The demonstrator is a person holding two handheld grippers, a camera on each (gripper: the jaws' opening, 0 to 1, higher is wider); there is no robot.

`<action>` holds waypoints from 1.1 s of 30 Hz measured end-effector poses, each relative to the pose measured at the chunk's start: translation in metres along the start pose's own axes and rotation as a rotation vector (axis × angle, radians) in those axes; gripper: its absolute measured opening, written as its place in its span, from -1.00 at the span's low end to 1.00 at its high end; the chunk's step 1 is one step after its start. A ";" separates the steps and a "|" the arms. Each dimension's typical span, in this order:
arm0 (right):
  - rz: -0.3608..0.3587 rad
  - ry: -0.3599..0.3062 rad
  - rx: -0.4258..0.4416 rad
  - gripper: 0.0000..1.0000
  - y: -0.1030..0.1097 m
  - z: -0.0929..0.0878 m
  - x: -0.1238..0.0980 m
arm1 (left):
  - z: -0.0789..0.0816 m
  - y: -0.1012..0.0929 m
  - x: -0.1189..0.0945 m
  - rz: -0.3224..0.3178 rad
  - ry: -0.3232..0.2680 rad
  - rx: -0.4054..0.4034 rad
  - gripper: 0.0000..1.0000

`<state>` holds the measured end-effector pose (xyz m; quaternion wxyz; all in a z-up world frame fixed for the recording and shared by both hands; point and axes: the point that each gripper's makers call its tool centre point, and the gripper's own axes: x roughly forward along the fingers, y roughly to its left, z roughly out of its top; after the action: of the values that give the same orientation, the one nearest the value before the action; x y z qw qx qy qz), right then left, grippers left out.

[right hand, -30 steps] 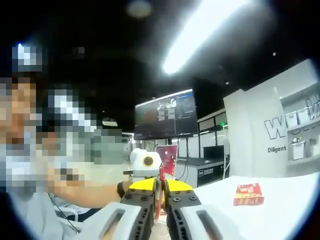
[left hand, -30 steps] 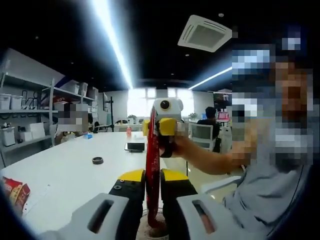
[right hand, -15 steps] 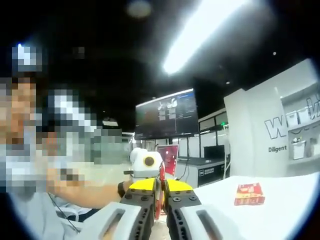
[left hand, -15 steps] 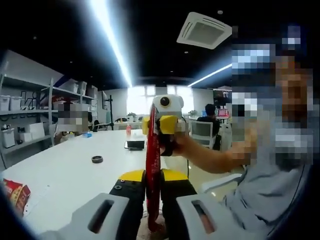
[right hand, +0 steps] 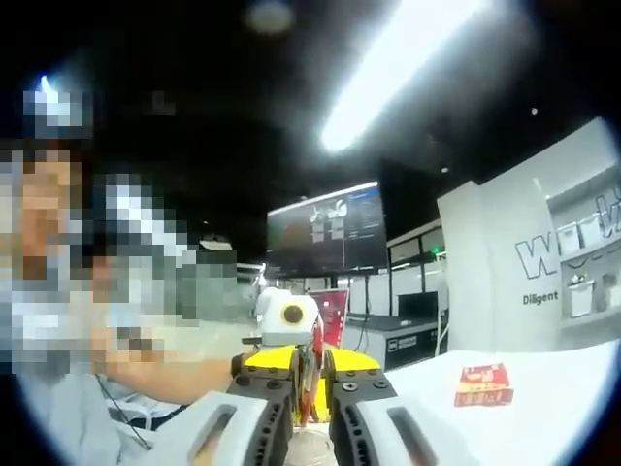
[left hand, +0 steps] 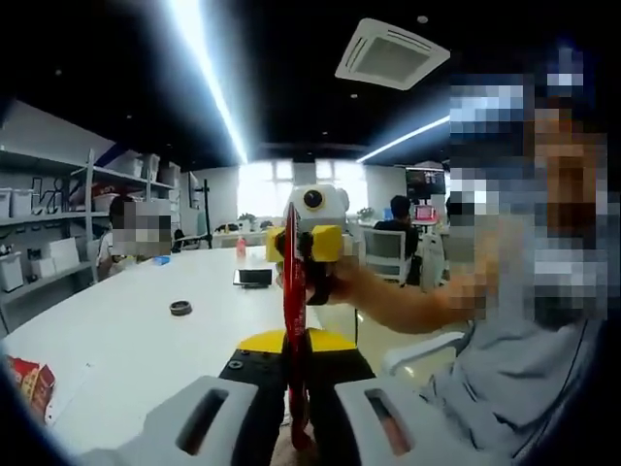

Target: Tear open the coffee pouch, take out the coffee, and pour the coffee from the pouch into the cup

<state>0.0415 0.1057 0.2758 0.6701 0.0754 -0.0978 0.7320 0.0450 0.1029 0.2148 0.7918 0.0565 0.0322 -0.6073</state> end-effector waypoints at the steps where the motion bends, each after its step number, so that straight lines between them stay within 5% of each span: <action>1: -0.002 0.000 0.000 -0.85 -0.001 -0.001 -0.001 | -0.001 0.000 0.001 0.001 0.003 0.002 -0.82; 13: -0.008 -0.009 0.017 -0.90 -0.003 -0.001 -0.003 | 0.007 0.000 -0.006 0.013 -0.062 -0.021 -0.65; 33: -0.016 -0.017 0.015 -0.80 -0.004 -0.001 -0.007 | 0.006 0.000 -0.007 0.007 -0.069 -0.003 -0.84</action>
<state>0.0465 0.0999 0.2739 0.6744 0.0872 -0.0974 0.7267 0.0432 0.1093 0.2221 0.7945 0.0347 0.0057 -0.6062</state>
